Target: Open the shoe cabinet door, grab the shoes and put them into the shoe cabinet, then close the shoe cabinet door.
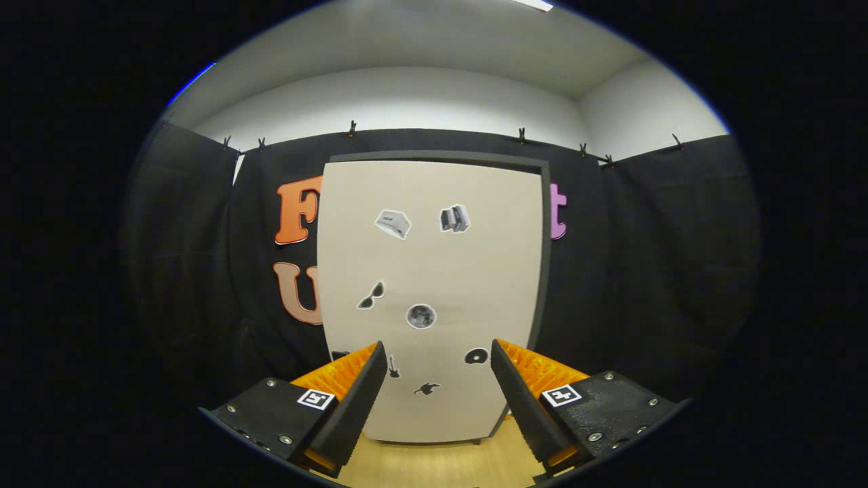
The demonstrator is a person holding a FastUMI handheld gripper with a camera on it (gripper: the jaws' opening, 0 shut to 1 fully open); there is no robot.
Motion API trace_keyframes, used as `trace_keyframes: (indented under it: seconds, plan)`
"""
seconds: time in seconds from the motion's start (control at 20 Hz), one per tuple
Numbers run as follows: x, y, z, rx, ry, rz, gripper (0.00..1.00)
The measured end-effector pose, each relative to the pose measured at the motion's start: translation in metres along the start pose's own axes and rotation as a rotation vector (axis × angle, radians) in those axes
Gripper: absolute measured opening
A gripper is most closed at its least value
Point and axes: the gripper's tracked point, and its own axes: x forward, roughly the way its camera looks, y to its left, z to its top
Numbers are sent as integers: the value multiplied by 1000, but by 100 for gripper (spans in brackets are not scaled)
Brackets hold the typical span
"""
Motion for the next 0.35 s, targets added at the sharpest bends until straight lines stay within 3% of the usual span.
trace_keyframes:
  seconds: [0.35]
  plan:
    - [-41,-62,-8,12,15,-97,95]
